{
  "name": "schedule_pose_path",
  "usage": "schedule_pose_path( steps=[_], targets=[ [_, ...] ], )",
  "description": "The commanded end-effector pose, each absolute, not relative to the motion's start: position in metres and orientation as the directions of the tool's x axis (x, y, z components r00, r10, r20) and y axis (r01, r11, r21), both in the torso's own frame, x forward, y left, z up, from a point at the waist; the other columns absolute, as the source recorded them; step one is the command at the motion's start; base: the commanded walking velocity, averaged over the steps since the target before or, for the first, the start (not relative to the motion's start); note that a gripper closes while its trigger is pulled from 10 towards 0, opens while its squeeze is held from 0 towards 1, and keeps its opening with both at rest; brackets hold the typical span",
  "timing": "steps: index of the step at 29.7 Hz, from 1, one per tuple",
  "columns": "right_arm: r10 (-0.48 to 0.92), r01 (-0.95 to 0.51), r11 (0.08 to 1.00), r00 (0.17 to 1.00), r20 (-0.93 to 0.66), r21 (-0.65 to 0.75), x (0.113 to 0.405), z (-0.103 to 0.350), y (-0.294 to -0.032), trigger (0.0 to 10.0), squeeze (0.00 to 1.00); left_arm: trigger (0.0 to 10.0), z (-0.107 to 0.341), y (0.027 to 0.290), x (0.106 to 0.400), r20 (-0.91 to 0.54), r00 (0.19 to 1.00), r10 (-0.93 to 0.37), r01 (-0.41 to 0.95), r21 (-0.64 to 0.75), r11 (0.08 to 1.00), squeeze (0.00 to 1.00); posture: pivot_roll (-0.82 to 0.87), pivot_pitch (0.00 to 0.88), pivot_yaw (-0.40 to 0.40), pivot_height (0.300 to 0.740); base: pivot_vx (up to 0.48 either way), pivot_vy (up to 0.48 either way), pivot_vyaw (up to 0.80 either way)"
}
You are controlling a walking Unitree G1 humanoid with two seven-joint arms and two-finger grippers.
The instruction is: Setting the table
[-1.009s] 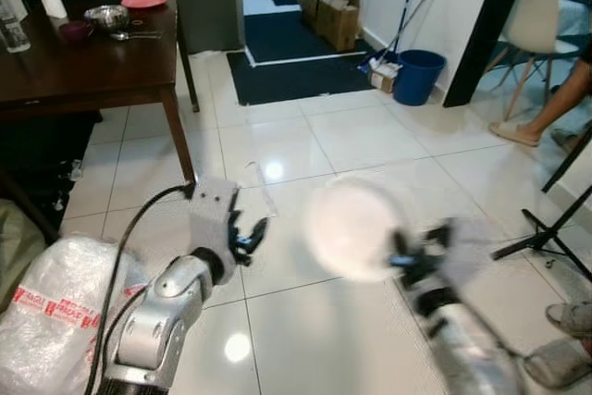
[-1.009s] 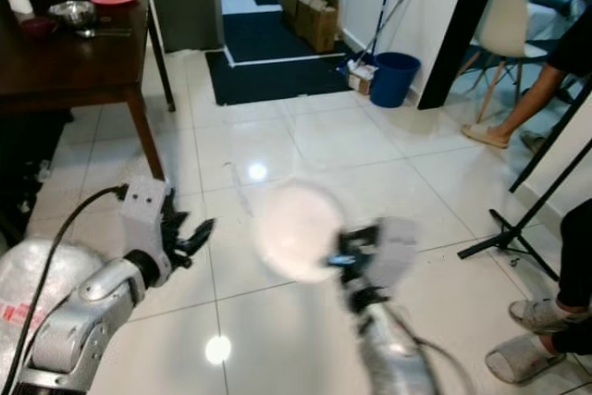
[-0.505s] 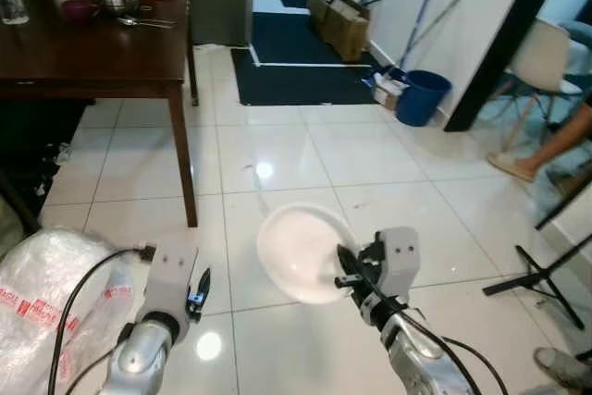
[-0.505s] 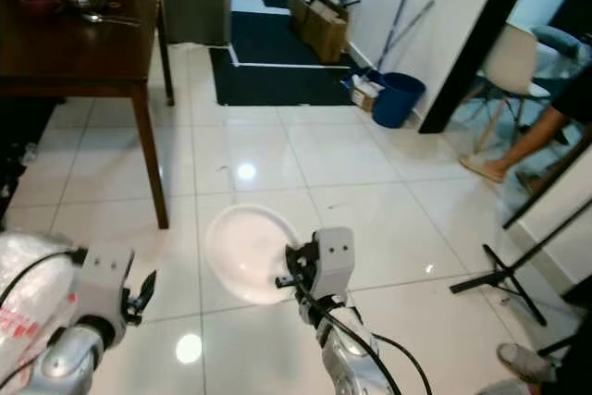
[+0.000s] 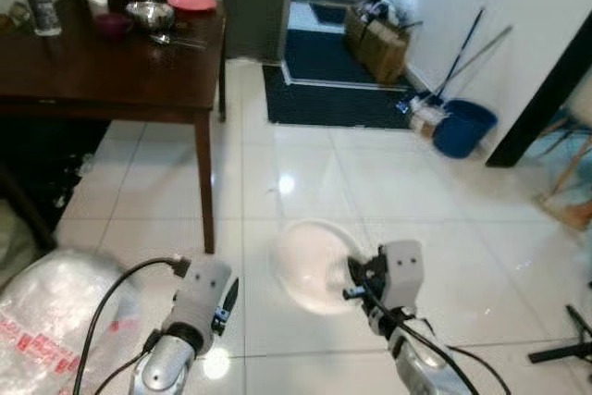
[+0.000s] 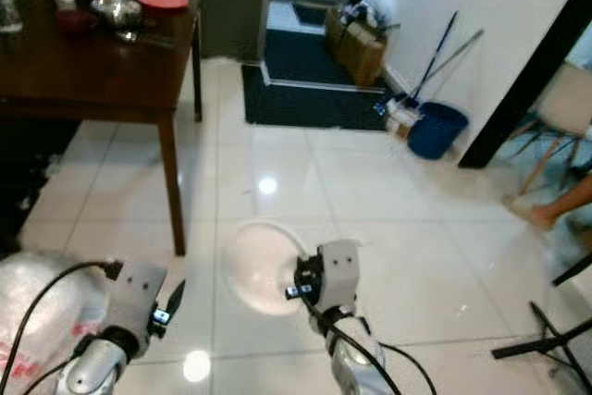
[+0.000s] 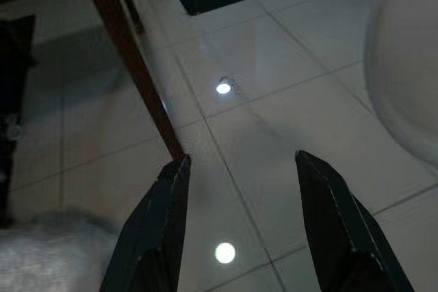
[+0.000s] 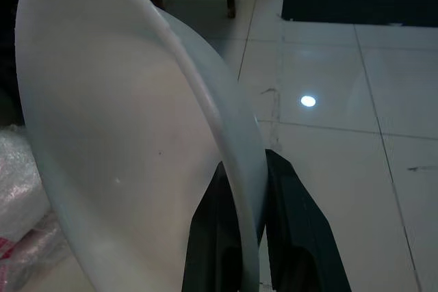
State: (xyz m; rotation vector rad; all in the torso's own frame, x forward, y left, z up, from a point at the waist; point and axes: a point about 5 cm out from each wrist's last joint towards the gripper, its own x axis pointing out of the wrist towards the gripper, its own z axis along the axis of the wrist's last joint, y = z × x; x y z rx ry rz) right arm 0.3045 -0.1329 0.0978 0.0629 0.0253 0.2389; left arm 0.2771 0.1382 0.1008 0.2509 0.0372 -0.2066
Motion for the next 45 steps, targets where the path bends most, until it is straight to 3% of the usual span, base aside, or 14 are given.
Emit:
schedule_pose_path(
  steps=[1,14,45],
  targets=[
    [0.208,-0.207,0.977,0.978,-0.019,0.057,0.302,0.093,-0.143,10.0,0.0,10.0,0.095,0.129,0.275,-0.076,0.969,-0.236,0.247,0.237,0.94,0.0,0.03,0.078,-0.007,0.74,0.42,0.0,0.0],
    [0.167,-0.167,0.984,0.986,0.004,0.067,0.298,0.089,-0.15,10.0,0.0,10.0,0.097,0.119,0.282,-0.05,0.951,-0.306,0.309,0.248,0.918,0.0,0.01,0.074,0.027,0.74,0.421,0.0,0.0],
    [0.147,-0.147,0.985,0.989,0.005,0.086,0.294,0.085,-0.153,10.0,0.0,10.0,0.092,0.117,0.282,-0.056,0.94,-0.337,0.34,0.245,0.908,0.0,0.0,0.083,0.038,0.74,0.443,0.0,-0.08]
  ],
)
